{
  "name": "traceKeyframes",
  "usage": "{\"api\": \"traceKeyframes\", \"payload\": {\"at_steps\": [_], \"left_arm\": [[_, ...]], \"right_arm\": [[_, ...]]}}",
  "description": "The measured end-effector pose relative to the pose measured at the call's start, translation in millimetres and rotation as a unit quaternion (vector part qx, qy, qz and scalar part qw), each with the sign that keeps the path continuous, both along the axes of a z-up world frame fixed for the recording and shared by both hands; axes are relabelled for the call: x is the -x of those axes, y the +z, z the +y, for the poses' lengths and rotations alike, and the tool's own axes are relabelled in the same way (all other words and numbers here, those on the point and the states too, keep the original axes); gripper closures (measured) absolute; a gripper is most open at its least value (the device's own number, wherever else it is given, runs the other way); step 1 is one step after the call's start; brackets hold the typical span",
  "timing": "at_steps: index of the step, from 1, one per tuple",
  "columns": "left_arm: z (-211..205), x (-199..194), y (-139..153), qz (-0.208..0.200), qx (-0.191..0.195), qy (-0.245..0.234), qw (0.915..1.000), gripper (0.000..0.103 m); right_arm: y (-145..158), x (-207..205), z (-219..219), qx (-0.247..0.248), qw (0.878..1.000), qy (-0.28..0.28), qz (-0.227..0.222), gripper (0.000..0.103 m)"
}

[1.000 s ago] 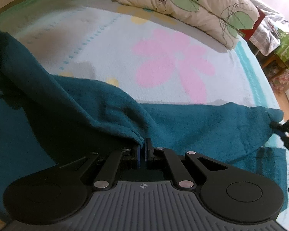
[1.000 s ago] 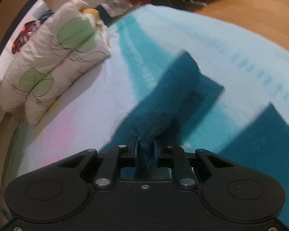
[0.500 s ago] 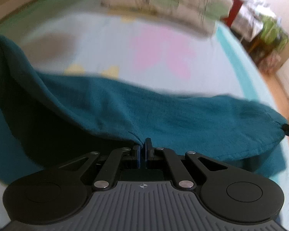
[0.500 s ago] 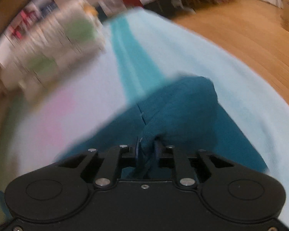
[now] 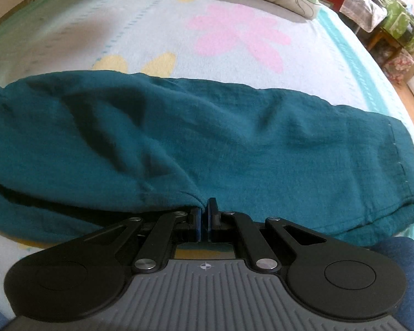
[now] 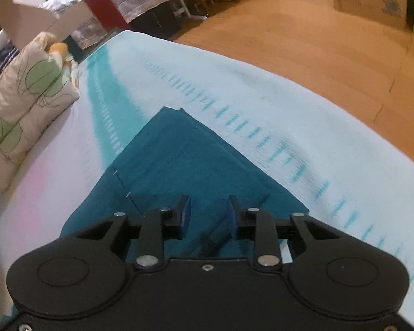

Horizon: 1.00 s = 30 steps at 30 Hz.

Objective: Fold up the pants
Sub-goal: 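Lay the folded edge down and open both tools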

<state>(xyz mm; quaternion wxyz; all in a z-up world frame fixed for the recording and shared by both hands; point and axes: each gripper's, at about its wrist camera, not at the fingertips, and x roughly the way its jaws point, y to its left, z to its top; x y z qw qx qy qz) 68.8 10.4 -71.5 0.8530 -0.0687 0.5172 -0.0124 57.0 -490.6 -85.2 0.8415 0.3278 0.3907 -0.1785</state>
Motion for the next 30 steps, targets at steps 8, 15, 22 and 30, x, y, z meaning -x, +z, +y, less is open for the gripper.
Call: {"api": "traceKeyframes", "payload": {"at_steps": [8,15,22,30], "left_arm": [[1.4,5.3,-3.5,0.009,0.003,0.012,0.9999,0.099],[4.1,0.9,-9.8,0.019,0.011,0.024,0.9995,0.099],[13.4,-5.5,21.6,-0.02,0.036,0.037,0.9985,0.099],[13.5,19.6,37.3,-0.036,0.039,0.0,0.9986,0.099]], "right_arm": [[-19.6,13.5,-4.9,-0.029,0.999,-0.02,0.028,0.06],[-34.0,12.5,-13.6,-0.086,0.995,-0.053,0.003,0.069],[24.9,-0.5,13.3,-0.028,0.998,0.0,-0.064,0.093],[59.8,45.9,17.0,0.022,0.996,0.01,-0.081,0.093]]}}
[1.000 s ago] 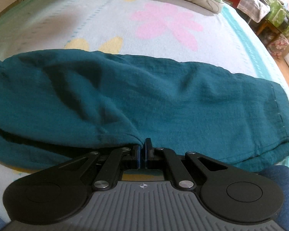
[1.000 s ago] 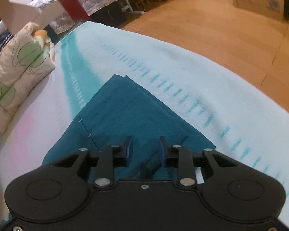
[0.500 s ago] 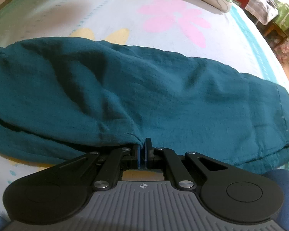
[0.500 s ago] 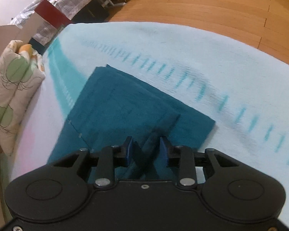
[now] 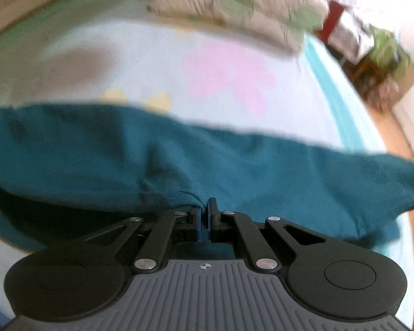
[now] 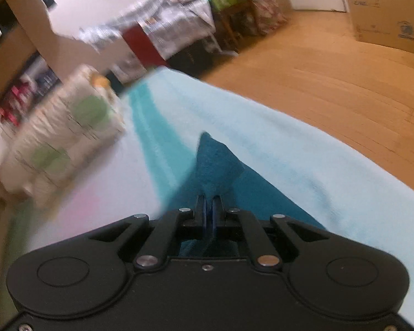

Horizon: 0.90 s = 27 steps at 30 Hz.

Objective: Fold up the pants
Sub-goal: 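Lay the folded edge down and open both tools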

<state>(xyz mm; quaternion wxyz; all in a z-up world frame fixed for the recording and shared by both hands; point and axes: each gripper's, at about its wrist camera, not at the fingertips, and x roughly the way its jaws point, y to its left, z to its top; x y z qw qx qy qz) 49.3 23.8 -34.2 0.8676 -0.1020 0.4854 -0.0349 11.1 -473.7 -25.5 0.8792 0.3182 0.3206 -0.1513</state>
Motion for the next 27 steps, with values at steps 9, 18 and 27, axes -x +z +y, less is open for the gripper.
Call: {"api": "traceKeyframes", "payload": {"at_steps": [9,18,27], "left_arm": [[-4.4,5.1,-68.9,0.085,-0.016,0.008,0.9963,0.097],[-9.8,11.3,-61.5,0.062,-0.007,-0.017,0.9979,0.091],[14.8,32.9,-39.1,0.045,0.016,-0.044,0.9979,0.089]], "right_arm": [[-74.0,-4.6,-7.9,-0.009,0.993,-0.021,0.117,0.093],[-66.1,-15.6,0.9,0.047,0.991,-0.005,0.127,0.092],[-78.7,-19.3,0.6,0.05,0.988,-0.015,0.146,0.09]]}}
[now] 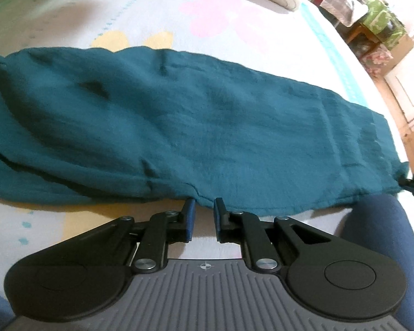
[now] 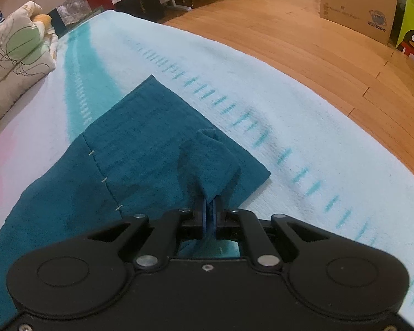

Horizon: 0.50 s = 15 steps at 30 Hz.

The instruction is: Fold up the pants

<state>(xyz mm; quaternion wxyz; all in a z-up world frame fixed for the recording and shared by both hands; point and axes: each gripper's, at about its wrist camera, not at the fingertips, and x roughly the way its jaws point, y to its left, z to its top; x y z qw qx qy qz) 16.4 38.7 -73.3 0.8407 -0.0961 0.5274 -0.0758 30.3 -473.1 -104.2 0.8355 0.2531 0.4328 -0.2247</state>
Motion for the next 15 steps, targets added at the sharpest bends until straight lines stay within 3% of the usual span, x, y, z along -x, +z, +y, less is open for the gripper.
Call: {"api": "traceKeyframes", "payload": {"at_steps": [8,15], "left_arm": [[37.4,3.1,21.4,-0.012,-0.016,-0.009,0.9998,0.089],[98.2,-23.9,40.6,-0.022,-0.081,0.041,0.9956,0.089]], "right_arm": [[7.2,0.5,-4.4,-0.006,1.0,-0.018,0.009,0.071],[47.1,1.1,20.8,0.079,0.997,0.014,-0.005,0.07]]}}
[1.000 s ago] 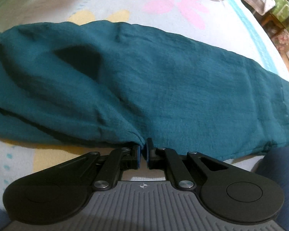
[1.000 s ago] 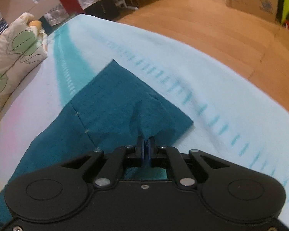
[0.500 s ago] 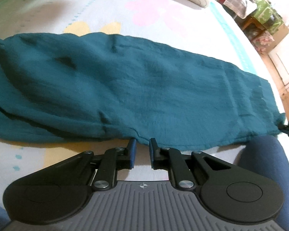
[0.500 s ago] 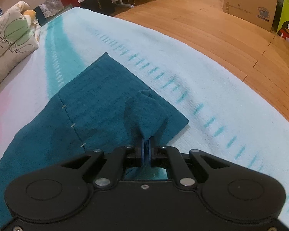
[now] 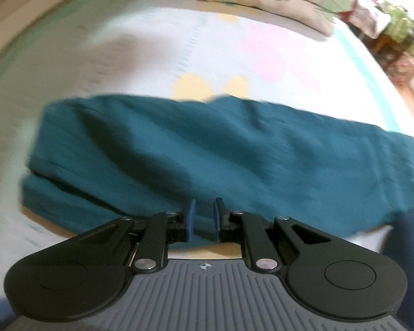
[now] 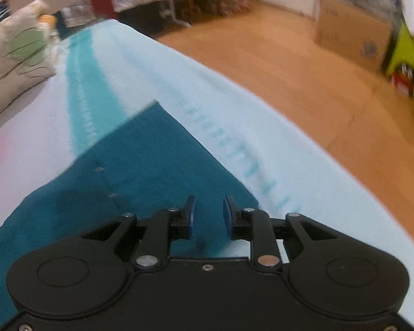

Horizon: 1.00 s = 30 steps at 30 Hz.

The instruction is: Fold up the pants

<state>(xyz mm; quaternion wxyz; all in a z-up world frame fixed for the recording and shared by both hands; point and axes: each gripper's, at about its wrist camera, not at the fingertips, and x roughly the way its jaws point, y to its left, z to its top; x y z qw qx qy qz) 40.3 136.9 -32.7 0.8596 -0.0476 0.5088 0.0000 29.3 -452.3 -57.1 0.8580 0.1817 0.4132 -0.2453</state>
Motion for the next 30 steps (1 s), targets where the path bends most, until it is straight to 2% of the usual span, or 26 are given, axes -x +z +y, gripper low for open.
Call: {"api": "traceKeyframes", "payload": {"at_steps": [1,3,6,8,11,13,16,23,26,30], "left_arm": [[7.5,-3.4,1.0,0.0,-0.006,0.006,1.0,0.089],[25.8,-10.7,1.9,0.002,-0.006,0.021,0.9998,0.089],[52.7,-19.0,-0.5,0.013,0.006,0.051,0.9986,0.089],[68.8,-22.8,-3.2,0.019,0.003,0.074,0.9971,0.089],[92.0,-23.9,-3.9,0.023,-0.007,0.092,0.9955,0.089],[102.6,-26.1,-4.4,0.029,-0.01,0.093,0.9952,0.089],[116.3,-26.7,-6.7,0.035,-0.005,0.098,0.9946,0.089],[143.7,-24.4,-22.8,0.047,0.005,0.117,0.992,0.089],[146.1,-20.0,-31.0,0.052,-0.003,0.114,0.9921,0.089],[152.8,-12.1,-51.1,0.063,0.019,0.117,0.9909,0.089]], "right_arm": [[7.8,-1.0,9.0,0.011,1.0,0.016,-0.006,0.069],[21.5,-4.1,30.4,0.025,0.998,0.052,-0.021,0.063],[37.4,-11.6,74.9,0.041,0.991,0.12,-0.043,0.062],[43.5,-17.8,110.0,0.039,0.982,0.176,-0.054,0.062],[44.7,-26.0,173.9,0.027,0.96,0.271,-0.066,0.062],[44.0,-29.2,220.7,0.021,0.938,0.339,-0.074,0.062],[37.8,-26.2,294.6,0.012,0.893,0.442,-0.089,0.062],[15.0,4.8,443.4,0.016,0.764,0.634,-0.12,0.062],[2.4,15.3,487.4,0.024,0.724,0.678,-0.124,0.062],[-12.5,34.4,529.6,0.059,0.686,0.714,-0.129,0.063]]}}
